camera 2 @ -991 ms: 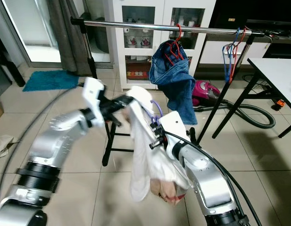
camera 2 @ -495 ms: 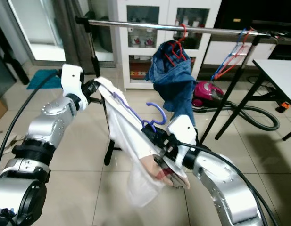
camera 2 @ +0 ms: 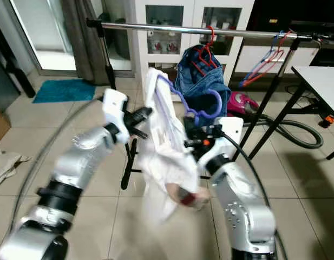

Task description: Hang hanger

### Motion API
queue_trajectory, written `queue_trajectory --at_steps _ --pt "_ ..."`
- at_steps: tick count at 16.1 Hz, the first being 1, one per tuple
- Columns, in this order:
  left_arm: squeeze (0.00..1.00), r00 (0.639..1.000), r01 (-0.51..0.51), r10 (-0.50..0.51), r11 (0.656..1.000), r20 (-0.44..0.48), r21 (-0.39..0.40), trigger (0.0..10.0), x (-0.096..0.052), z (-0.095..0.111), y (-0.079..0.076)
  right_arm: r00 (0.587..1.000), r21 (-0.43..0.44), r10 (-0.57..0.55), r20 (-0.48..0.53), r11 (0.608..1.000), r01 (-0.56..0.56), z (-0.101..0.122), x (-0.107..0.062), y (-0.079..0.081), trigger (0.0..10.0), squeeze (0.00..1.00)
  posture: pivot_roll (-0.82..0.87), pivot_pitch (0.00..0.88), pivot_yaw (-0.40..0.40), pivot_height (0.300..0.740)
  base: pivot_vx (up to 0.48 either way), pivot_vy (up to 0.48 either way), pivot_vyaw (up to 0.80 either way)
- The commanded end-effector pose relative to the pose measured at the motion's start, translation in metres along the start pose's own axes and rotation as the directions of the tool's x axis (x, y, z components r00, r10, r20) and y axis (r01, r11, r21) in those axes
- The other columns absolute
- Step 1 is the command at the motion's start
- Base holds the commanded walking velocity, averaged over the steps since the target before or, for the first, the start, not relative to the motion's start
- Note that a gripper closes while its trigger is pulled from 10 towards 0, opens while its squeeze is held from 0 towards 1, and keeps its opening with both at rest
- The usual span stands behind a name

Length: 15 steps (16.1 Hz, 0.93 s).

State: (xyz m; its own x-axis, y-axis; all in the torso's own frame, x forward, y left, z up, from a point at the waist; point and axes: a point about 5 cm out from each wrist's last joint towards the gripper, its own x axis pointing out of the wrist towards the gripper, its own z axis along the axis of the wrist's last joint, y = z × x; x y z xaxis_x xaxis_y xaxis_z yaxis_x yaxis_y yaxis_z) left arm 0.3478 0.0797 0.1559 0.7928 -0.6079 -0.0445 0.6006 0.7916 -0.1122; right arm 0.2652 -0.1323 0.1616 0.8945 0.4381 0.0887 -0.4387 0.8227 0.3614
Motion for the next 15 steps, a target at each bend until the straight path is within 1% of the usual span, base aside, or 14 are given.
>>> queue_trajectory --at_steps 1,2,3,5,6,7,8,9,10,11,12,13,14,15 --pt "0.00 0.996 -0.076 0.076 0.997 -0.041 0.004 0.0 -0.005 -0.009 0.011 0.996 -0.046 0.070 0.060 0.997 -0.067 0.018 0.000 0.007 10.0 0.00 0.04 0.000 0.028 0.740 0.000 0.000 0.00" --pt "0.00 0.978 -0.209 0.209 0.978 -0.018 -0.002 0.0 -0.009 -0.001 0.034 0.988 -0.164 0.116 -0.104 0.978 -0.132 0.003 -0.006 0.007 10.0 0.00 0.04 0.000 0.025 0.740 0.000 0.000 0.00" --pt "0.00 0.976 -0.220 0.220 0.976 -0.005 0.003 0.0 -0.012 0.005 0.039 0.984 -0.199 0.103 -0.142 0.971 -0.131 -0.001 -0.008 0.003 10.0 0.00 0.04 0.000 0.025 0.740 0.000 0.000 0.00" --pt "0.00 0.974 -0.222 0.219 0.973 0.050 0.057 0.0 -0.023 0.033 0.058 0.963 -0.345 0.049 -0.265 0.928 -0.143 -0.011 -0.018 -0.015 10.0 0.00 0.04 0.000 0.024 0.740 0.000 0.000 0.00" --pt "0.00 0.973 -0.226 0.221 0.971 0.073 0.078 0.0 -0.028 0.044 0.064 0.955 -0.377 0.037 -0.294 0.914 -0.151 -0.011 -0.022 -0.020 10.0 0.00 0.04 0.000 0.029 0.740 0.000 0.000 0.00" --pt "0.00 0.958 -0.276 0.267 0.957 0.105 0.084 0.0 -0.035 0.057 0.079 0.944 -0.389 0.074 -0.320 0.899 -0.202 -0.010 -0.028 -0.022 10.0 0.00 0.04 0.000 0.029 0.740 0.000 0.000 0.00" --pt "0.00 0.940 -0.328 0.317 0.942 0.127 0.075 0.0 -0.041 0.067 0.092 0.935 -0.363 0.147 -0.322 0.893 -0.265 -0.006 -0.034 -0.017 10.0 0.00 0.05 0.000 0.027 0.740 0.000 0.000 0.00" --pt "0.00 0.924 -0.370 0.360 0.927 0.133 0.064 0.0 -0.044 0.070 0.101 0.928 -0.308 0.220 -0.300 0.899 -0.313 -0.002 -0.038 -0.011 10.0 0.00 0.05 0.000 0.027 0.740 0.000 0.000 0.00" --pt "0.00 0.910 -0.406 0.398 0.911 0.114 0.065 0.0 -0.046 0.067 0.108 0.924 -0.265 0.279 -0.260 0.900 -0.346 0.003 -0.040 -0.006 10.0 0.00 0.05 0.000 0.023 0.740 0.000 0.000 0.00" --pt "0.00 0.900 -0.430 0.424 0.901 0.097 0.053 0.0 -0.046 0.063 0.112 0.927 -0.233 0.300 -0.223 0.907 -0.350 0.007 -0.041 -0.004 10.0 0.00 0.05 0.000 0.023 0.740 0.000 0.000 0.00" --pt "0.00 0.887 -0.461 0.459 0.887 0.059 0.034 0.0 -0.045 0.053 0.116 0.938 -0.195 0.311 -0.155 0.921 -0.338 0.014 -0.041 -0.005 10.0 0.00 0.05 0.000 0.020 0.740 0.000 0.000 0.00" --pt "0.00 0.881 -0.472 0.472 0.881 0.026 0.036 0.0 -0.043 0.042 0.116 0.943 -0.170 0.315 -0.107 0.928 -0.330 0.018 -0.041 -0.007 10.0 0.00 0.05 0.000 0.020 0.740 0.000 0.000 0.00" --pt "0.00 0.882 -0.471 0.471 0.881 0.013 0.032 0.0 -0.041 0.038 0.115 0.944 -0.163 0.317 -0.090 0.931 -0.328 0.020 -0.041 -0.008 10.0 0.00 0.05 0.000 0.023 0.740 0.000 0.000 0.00" --pt "0.00 0.897 -0.442 0.442 0.897 -0.005 0.022 0.0 -0.035 0.032 0.109 0.952 -0.159 0.300 -0.059 0.939 -0.305 0.024 -0.039 -0.009 10.0 0.00 0.05 0.000 0.025 0.740 0.000 0.000 0.00"
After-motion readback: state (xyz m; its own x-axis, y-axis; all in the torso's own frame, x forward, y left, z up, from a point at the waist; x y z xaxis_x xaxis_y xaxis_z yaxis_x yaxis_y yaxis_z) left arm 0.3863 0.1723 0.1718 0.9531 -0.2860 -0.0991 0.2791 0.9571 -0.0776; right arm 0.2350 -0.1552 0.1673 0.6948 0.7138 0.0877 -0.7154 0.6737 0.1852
